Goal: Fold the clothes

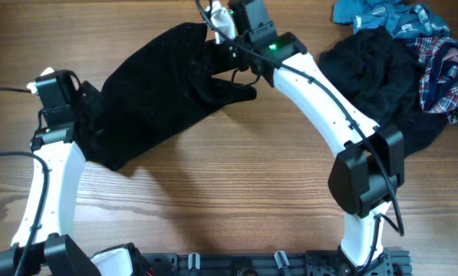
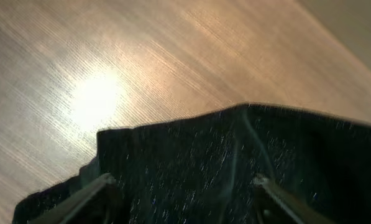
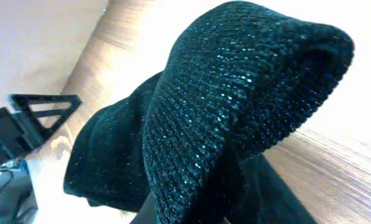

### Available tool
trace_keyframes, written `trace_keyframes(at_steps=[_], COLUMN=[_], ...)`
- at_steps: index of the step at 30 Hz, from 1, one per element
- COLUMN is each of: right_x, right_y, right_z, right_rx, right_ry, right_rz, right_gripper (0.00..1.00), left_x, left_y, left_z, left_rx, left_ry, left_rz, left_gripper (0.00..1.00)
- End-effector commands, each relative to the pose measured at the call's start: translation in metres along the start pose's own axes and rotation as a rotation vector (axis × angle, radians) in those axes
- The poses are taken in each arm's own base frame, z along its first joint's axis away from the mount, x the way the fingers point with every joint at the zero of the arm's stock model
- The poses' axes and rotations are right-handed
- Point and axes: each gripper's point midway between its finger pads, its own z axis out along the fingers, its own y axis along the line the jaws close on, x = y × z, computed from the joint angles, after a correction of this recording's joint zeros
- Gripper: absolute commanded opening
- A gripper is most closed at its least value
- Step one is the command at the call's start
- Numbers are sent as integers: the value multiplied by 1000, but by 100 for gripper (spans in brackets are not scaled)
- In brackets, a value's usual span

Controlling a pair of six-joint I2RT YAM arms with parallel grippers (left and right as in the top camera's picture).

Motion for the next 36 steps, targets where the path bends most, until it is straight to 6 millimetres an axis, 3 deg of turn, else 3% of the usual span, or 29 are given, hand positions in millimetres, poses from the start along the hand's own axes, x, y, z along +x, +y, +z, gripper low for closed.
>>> trace_keyframes(at_steps=[1, 13, 20, 24, 27, 30, 36], right_x=[-19, -21, -10, -7, -11, -18, -30], right_y=[-12, -117, -152, -146, -129, -105, -50], right_z=[-15, -73, -99, -99, -94, -83, -55], right_rx=[-3, 172, 223, 208, 189, 161, 84], right_ry=[-45, -50, -24, -10, -14, -17, -51], right_rz=[-38, 38, 97, 84, 52, 12, -33], right_gripper=[4, 4, 4, 4, 4, 4, 4], left_x=[-6, 8, 17, 22, 19, 2, -49], left_y=[-12, -41, -64, -64, -65, -69, -67], left_z=[-4, -6, -4, 2, 2, -6, -41], left_rx=[73, 165, 212, 205, 213, 231, 259], left_ry=[-7, 31, 33, 49, 32, -28, -165], left_rz=[-21, 29, 67, 72, 113, 140, 95], left_gripper=[74, 75, 75, 75, 78, 90, 93])
